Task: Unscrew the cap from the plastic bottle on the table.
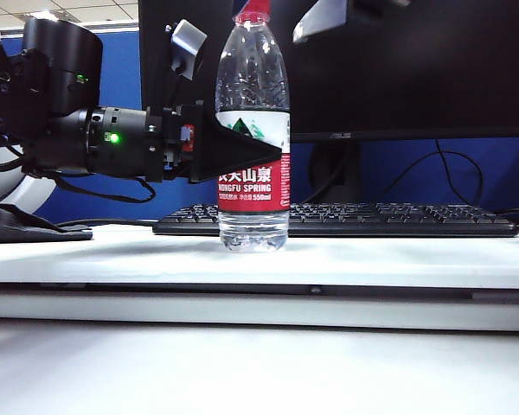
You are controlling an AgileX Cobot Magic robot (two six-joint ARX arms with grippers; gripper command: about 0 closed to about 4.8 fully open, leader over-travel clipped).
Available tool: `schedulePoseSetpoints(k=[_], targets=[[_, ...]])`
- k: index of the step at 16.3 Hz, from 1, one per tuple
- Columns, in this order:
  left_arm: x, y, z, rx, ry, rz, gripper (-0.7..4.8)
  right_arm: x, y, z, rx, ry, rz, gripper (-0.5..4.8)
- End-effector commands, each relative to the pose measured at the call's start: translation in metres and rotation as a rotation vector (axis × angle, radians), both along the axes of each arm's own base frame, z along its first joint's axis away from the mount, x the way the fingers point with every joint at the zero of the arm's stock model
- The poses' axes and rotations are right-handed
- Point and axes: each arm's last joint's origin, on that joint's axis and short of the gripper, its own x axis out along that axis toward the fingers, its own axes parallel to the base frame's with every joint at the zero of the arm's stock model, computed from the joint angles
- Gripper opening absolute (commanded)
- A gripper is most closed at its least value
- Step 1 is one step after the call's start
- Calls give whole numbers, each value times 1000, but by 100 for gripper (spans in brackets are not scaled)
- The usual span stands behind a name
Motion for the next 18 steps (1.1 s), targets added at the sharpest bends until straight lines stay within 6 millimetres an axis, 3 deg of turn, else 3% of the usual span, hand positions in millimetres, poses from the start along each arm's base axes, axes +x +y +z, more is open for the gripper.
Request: schedulePoseSetpoints(k=[1,4,7,10,12,18], targets=[[-5,-5,-9,39,89,-24,299,1,2,5,40,-41,1,342],[-7,-8,-8,33,101,-34,299,-3,5,10,47,-80,17,333],[-8,-10,-8,30,119,-39,299,-3,8,9,53,-85,16,241],[-9,-12,-8,31,120,-47,299,-1,9,5,41,-80,-19,237],[-10,-13,-8,31,120,-49,299,0,10,4,43,-82,-20,197],[-10,-13,-9,32,124,-49,299,0,10,7,44,-112,-22,203]])
